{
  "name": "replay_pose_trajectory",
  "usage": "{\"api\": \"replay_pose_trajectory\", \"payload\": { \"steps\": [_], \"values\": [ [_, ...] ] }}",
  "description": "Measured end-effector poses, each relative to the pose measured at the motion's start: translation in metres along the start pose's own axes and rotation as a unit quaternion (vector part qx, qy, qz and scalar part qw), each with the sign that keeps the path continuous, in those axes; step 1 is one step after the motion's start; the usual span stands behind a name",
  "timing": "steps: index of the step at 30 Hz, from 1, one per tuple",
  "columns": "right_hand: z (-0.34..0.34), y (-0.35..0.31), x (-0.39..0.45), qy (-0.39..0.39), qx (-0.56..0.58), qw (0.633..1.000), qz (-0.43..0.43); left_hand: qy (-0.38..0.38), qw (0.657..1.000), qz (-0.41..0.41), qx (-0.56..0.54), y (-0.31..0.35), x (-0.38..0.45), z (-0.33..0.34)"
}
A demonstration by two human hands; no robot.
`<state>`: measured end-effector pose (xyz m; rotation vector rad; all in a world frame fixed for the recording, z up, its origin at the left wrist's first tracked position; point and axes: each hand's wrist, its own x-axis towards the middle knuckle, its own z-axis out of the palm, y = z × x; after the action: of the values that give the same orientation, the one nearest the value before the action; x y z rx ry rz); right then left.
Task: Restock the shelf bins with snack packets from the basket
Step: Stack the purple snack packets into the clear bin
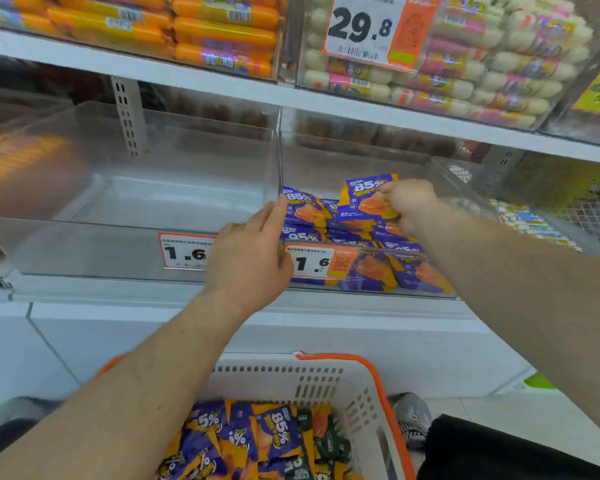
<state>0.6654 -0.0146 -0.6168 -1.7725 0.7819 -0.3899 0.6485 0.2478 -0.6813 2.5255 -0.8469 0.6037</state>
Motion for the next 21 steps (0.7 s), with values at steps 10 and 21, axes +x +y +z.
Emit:
{"api": "replay_pose_trajectory", "payload": {
  "steps": [10,21],
  "values": [
    [0.038,0.010,0.051,0.022,-0.340,0.933,-0.115,0.068,0.998,-0.007,0.006,0.003,0.002,0.014],
    [0.052,0.021,0.049,-0.087,-0.382,0.916,-0.084,0.061,0.998,-0.022,0.011,0.005,0.000,0.015]
  ]
}}
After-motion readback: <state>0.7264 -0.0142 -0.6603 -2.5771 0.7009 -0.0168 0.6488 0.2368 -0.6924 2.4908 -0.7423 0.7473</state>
